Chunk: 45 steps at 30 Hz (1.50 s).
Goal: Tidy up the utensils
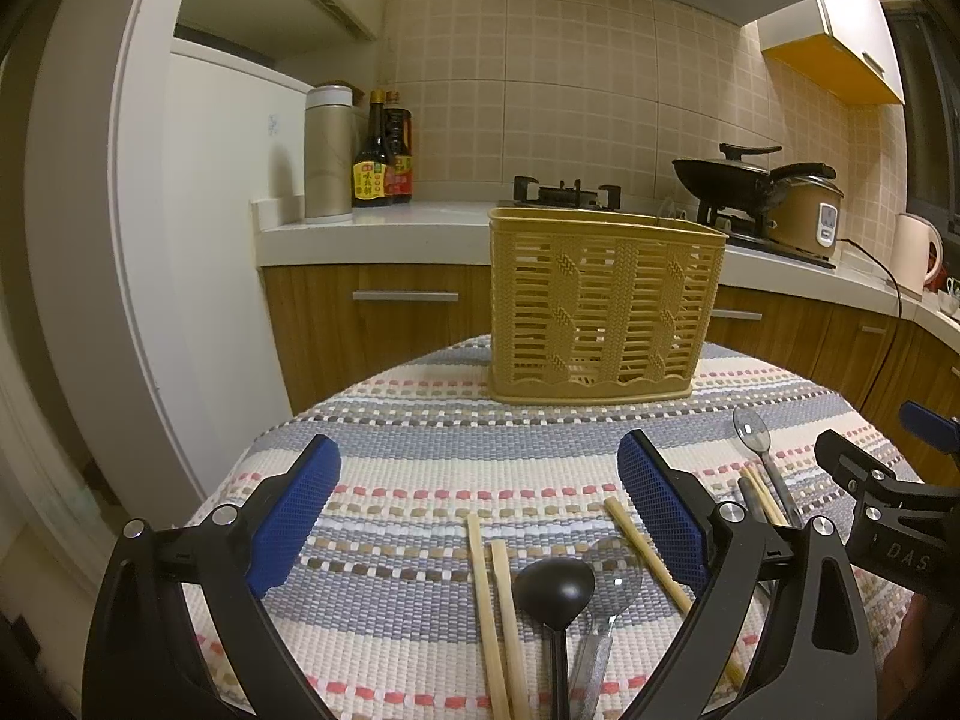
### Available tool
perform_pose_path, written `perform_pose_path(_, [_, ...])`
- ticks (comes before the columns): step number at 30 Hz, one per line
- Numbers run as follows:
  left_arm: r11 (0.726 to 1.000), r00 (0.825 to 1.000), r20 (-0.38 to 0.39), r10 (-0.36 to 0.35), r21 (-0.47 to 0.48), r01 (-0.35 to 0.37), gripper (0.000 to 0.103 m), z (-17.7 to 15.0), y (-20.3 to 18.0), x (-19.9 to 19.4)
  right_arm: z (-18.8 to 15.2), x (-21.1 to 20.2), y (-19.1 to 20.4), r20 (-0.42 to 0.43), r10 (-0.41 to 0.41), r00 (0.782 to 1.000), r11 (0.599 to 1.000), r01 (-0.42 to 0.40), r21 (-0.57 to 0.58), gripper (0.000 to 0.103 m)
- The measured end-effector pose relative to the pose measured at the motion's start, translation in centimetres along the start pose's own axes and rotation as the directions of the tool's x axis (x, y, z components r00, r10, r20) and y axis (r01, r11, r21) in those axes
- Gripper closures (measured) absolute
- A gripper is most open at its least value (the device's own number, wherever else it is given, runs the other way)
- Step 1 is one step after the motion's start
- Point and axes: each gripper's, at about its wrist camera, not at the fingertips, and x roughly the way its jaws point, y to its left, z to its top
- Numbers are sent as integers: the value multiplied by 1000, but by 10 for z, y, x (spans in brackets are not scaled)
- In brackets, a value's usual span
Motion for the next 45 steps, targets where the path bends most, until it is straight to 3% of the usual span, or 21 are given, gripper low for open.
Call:
perform_pose_path(39, [1000,1000,-1,0,-2,0,11,-1,-1,0,-1,2,5,-15,-14,1000,1000,13,-17,7])
perform_pose_path(45, [1000,1000,-17,-15,-25,14,11,-3,3,3,1,8,3,-50,-28,998,1000,27,-14,7])
